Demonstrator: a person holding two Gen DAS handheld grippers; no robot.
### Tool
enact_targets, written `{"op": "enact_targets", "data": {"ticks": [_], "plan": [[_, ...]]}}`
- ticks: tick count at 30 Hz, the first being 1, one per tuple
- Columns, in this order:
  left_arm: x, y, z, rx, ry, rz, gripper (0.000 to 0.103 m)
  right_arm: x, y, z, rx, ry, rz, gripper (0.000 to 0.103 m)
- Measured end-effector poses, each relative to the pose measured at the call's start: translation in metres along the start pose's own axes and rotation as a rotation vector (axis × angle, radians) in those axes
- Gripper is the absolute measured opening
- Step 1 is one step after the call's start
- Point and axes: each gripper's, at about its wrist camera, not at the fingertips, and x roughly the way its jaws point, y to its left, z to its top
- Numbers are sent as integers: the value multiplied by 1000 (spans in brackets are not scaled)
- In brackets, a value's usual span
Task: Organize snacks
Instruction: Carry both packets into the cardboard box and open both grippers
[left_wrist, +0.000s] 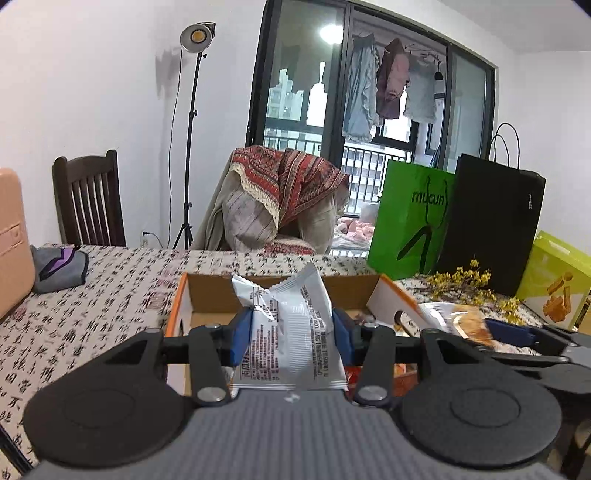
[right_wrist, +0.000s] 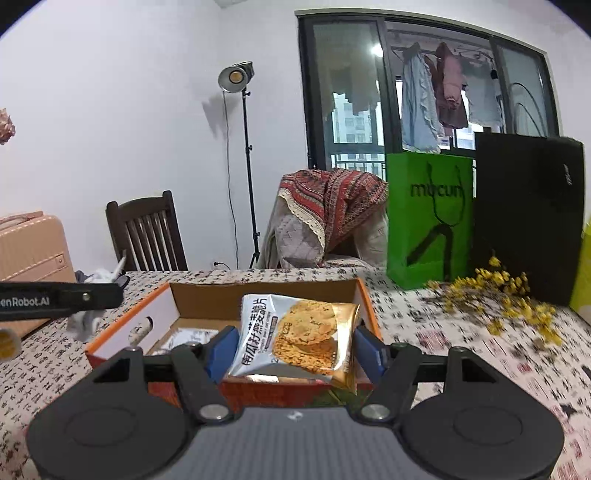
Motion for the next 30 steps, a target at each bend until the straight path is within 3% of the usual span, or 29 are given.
{"op": "enact_targets", "data": {"ticks": [6, 18, 30], "plan": [[19, 3, 5, -51, 0, 2, 47, 29, 8, 9, 3, 6, 3, 68], [78, 26, -8, -106, 63, 102, 47, 81, 3, 5, 38, 41, -29, 68], [98, 31, -27, -69, 70, 100, 47, 93, -6, -16, 40, 37, -3, 68]]}}
